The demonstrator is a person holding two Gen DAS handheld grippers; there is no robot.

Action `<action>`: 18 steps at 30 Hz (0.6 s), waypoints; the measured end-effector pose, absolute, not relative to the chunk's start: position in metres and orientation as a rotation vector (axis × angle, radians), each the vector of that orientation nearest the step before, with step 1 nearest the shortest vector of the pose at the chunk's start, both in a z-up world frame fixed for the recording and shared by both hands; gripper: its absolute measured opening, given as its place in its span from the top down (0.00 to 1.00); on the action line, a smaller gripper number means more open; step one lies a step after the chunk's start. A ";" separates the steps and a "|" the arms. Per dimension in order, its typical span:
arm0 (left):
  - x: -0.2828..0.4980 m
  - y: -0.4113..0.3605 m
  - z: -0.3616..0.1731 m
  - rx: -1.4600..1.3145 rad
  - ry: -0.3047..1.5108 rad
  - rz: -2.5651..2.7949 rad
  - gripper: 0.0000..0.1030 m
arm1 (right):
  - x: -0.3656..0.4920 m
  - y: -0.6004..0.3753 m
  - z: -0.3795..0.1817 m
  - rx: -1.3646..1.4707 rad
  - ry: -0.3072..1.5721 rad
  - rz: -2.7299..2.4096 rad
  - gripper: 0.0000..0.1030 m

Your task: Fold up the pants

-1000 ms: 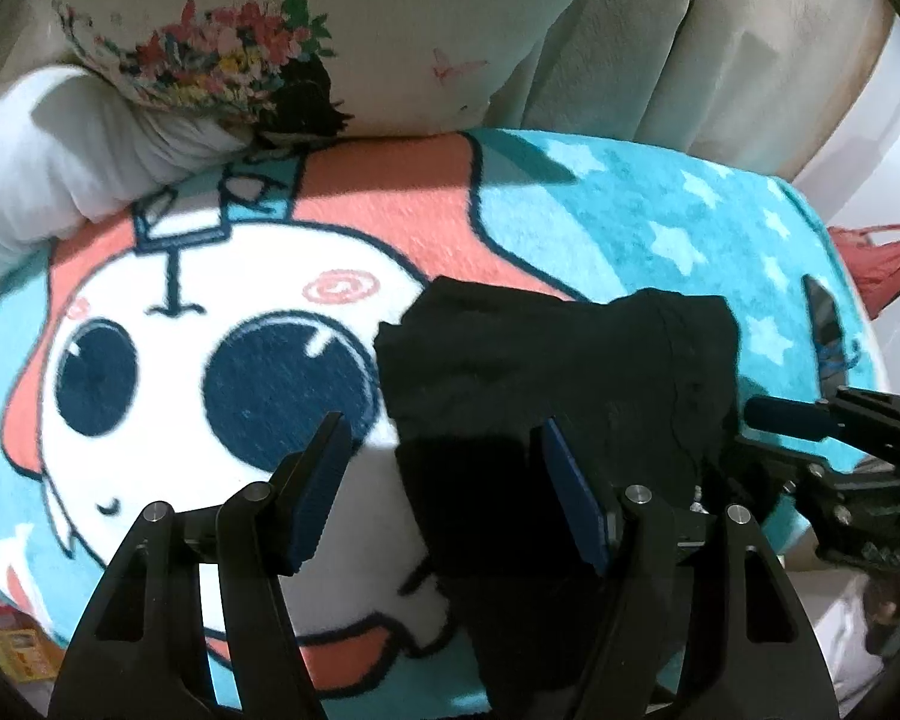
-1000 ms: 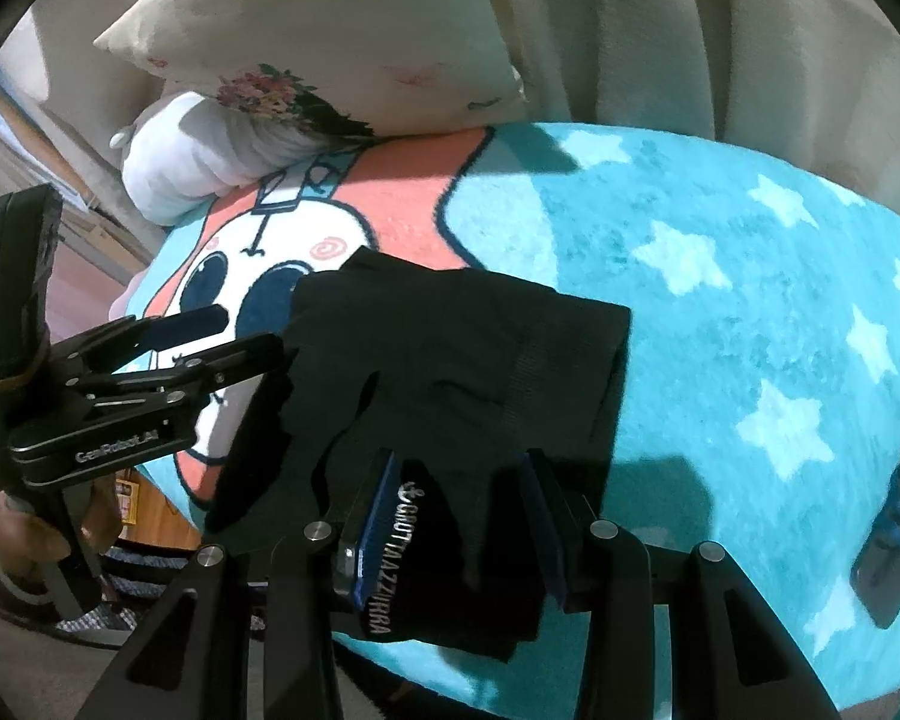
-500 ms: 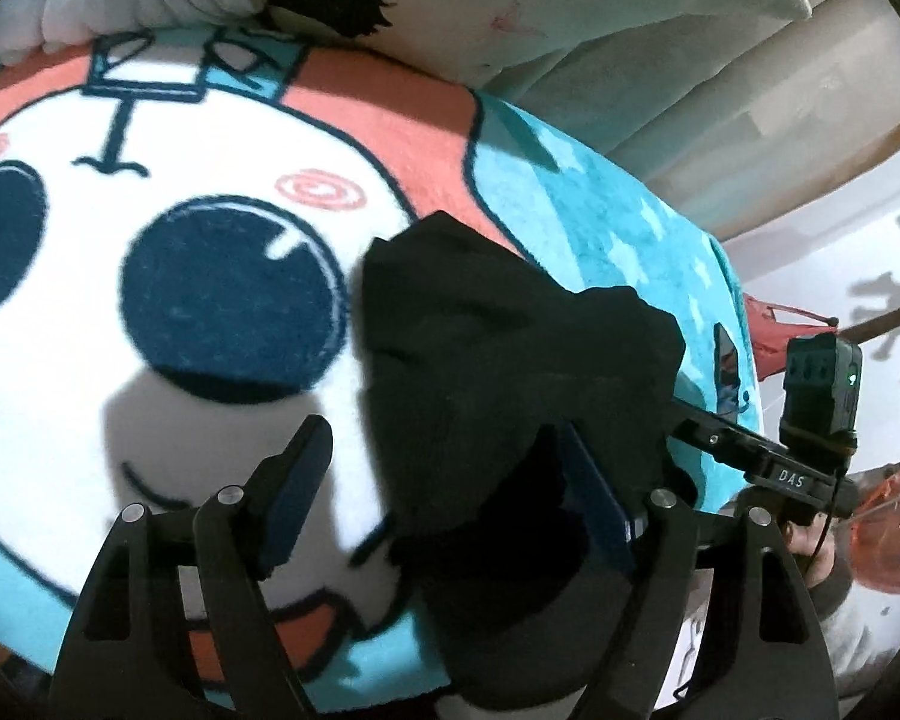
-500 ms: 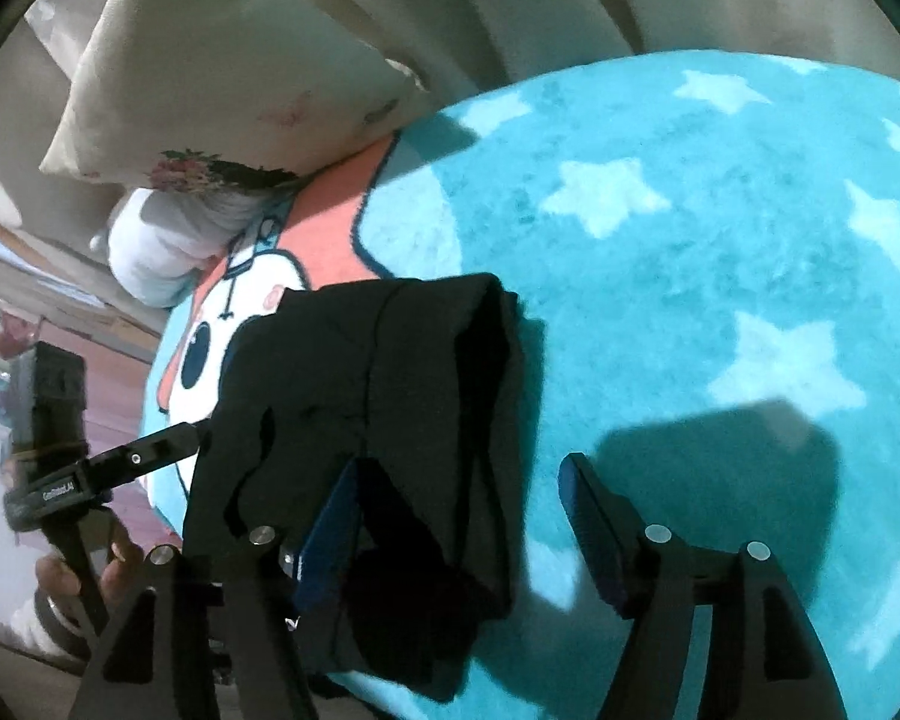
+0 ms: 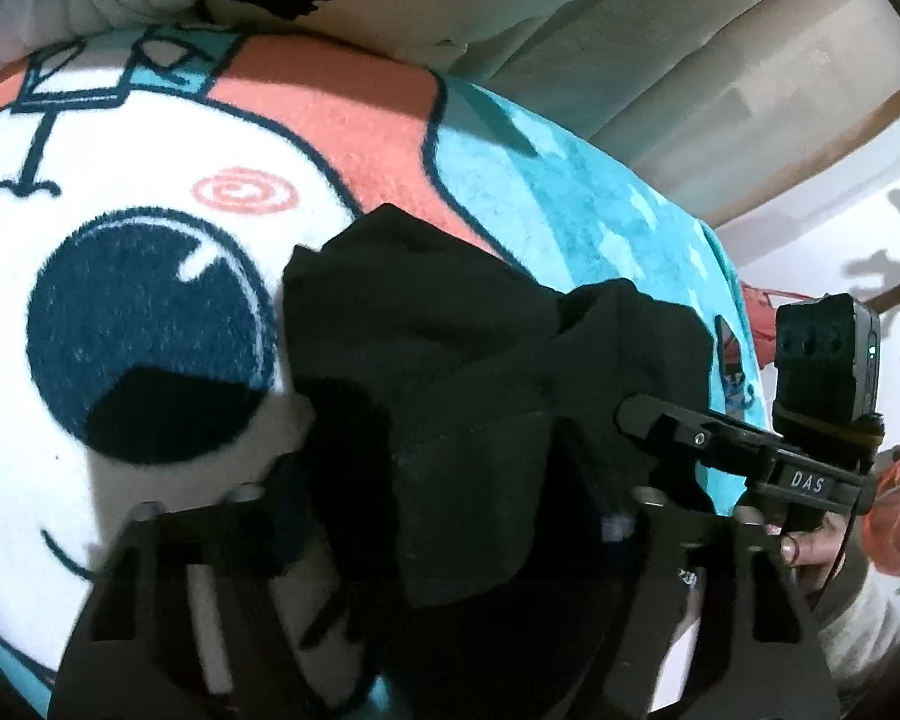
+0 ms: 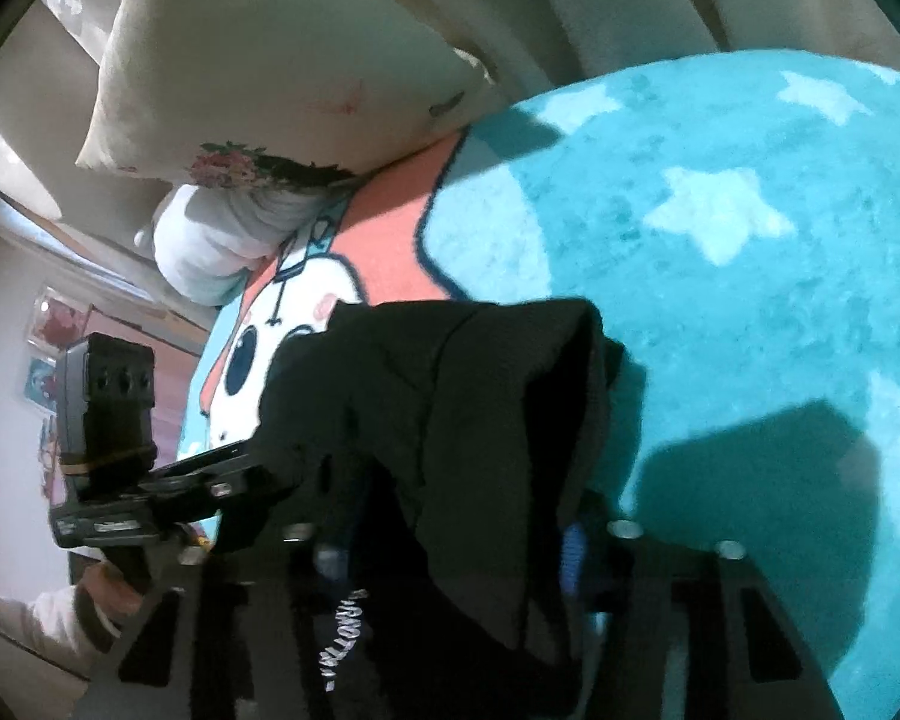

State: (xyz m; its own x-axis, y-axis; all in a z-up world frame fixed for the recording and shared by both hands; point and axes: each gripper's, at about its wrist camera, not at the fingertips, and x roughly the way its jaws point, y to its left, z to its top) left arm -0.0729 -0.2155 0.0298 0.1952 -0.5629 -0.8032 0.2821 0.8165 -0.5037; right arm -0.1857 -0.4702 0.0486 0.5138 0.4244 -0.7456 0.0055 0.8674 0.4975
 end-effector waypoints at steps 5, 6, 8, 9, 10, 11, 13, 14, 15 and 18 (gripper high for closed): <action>-0.071 -0.198 0.058 -0.300 1.236 -0.634 0.65 | -0.183 -0.455 0.077 0.505 0.981 0.335 0.71; -0.072 -0.194 0.068 -0.272 1.217 -0.623 0.65 | -0.180 -0.448 0.083 0.519 0.975 0.356 0.71; -0.066 -0.177 0.091 -0.227 1.192 -0.600 0.65 | -0.171 -0.435 0.089 0.554 0.969 0.402 0.72; -0.062 -0.166 0.098 -0.222 1.189 -0.586 0.65 | -0.165 -0.426 0.093 0.558 0.960 0.423 0.72; -0.058 -0.158 0.102 -0.218 1.189 -0.573 0.65 | -0.160 -0.419 0.094 0.554 0.956 0.437 0.72; -0.051 -0.147 0.106 -0.199 1.188 -0.548 0.65 | -0.152 -0.410 0.095 0.546 0.955 0.449 0.72; -0.040 -0.131 0.107 -0.164 1.184 -0.500 0.65 | -0.133 -0.393 0.091 0.527 0.959 0.451 0.72; -0.035 -0.125 0.104 -0.154 1.189 -0.480 0.65 | -0.120 -0.383 0.088 0.490 0.963 0.430 0.72; -0.027 -0.117 0.097 -0.150 1.205 -0.459 0.65 | -0.109 -0.374 0.085 0.434 0.958 0.396 0.72; -0.001 -0.094 0.055 -0.187 1.291 -0.368 0.55 | -0.073 -0.349 0.062 0.188 1.017 0.229 0.72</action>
